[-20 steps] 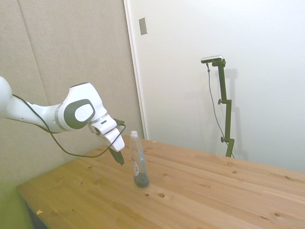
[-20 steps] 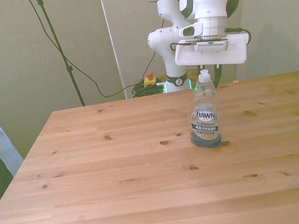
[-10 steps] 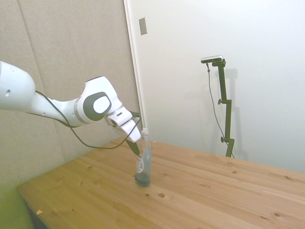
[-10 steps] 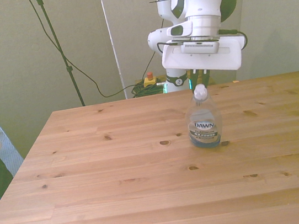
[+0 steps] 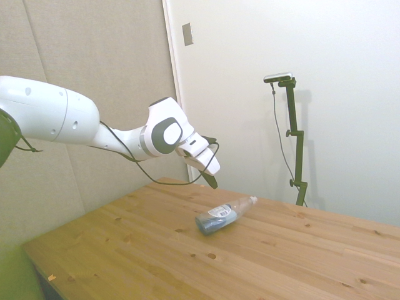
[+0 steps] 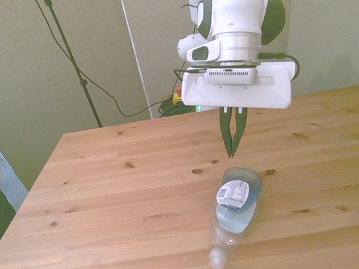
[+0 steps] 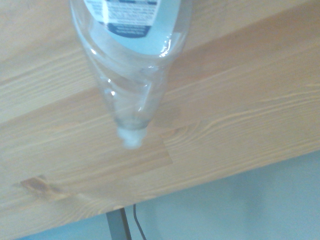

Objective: Knock down the dish soap

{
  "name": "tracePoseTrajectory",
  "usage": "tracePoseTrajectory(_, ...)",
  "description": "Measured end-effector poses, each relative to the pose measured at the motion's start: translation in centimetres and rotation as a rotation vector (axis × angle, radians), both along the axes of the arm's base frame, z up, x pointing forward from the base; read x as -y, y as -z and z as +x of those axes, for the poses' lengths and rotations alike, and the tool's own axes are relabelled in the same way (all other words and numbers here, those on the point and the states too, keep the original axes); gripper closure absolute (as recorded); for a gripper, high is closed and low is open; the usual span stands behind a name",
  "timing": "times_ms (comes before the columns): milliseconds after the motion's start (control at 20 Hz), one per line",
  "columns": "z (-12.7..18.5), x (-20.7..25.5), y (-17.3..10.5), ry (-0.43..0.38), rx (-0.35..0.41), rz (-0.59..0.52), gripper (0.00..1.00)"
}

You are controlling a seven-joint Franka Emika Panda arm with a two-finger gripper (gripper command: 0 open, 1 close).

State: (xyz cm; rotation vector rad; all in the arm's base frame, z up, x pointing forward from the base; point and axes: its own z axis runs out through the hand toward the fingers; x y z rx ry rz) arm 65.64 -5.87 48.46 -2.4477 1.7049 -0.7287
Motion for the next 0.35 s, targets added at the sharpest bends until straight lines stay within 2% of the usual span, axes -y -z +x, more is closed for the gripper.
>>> tracePoseTrajectory(350,4.0,2.3,2.5,0.04,0.043,-0.022,1.0)
